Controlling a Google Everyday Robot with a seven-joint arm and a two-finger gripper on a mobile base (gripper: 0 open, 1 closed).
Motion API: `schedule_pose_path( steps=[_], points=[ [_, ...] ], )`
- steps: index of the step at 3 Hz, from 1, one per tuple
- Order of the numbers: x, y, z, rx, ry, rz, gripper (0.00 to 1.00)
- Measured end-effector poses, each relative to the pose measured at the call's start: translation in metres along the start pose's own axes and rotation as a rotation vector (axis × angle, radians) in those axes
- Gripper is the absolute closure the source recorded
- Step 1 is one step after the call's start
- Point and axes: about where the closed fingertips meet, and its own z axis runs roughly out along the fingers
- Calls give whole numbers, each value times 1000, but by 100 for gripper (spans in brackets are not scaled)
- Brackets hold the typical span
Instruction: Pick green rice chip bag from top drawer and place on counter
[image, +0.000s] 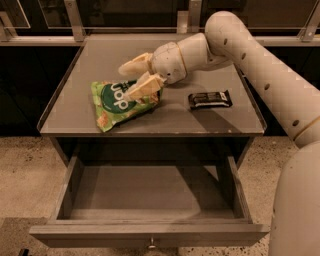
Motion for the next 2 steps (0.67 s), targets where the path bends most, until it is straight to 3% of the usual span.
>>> schedule_pose_path(
  steps=[1, 2],
  points=[
    [0, 0, 0, 0, 0, 0, 0],
    [0, 0, 0, 0, 0, 0, 0]
  ],
)
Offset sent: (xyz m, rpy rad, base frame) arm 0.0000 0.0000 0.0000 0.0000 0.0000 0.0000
